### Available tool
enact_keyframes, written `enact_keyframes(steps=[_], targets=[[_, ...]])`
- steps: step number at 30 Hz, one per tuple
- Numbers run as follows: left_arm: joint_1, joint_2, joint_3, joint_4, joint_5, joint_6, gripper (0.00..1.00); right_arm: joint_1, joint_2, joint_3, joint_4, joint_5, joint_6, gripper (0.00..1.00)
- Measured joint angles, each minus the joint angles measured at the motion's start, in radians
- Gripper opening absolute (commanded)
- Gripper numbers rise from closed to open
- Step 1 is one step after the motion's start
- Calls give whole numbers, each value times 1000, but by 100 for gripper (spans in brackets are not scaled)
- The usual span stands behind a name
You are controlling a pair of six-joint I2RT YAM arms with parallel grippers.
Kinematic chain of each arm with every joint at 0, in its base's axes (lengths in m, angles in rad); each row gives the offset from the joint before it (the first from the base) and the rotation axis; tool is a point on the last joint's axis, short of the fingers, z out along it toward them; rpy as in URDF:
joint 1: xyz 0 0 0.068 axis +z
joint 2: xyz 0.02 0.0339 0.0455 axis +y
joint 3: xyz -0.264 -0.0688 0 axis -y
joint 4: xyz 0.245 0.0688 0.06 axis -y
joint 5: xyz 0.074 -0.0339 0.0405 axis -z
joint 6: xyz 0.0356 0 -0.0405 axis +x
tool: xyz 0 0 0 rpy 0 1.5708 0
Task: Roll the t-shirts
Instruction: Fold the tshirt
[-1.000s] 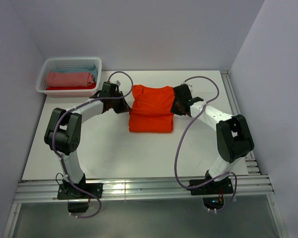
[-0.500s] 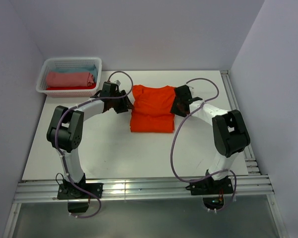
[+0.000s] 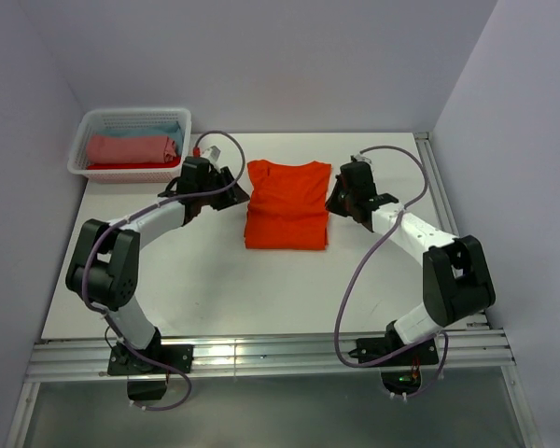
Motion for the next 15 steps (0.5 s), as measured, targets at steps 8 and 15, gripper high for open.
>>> enact_keyframes(steps=[8, 15], targets=[[-27, 128, 12, 68, 55, -19, 38, 0, 153, 16, 29, -78, 9, 3], [-19, 192, 34, 84, -1, -63, 37, 0, 333, 156, 16, -60, 23, 3]])
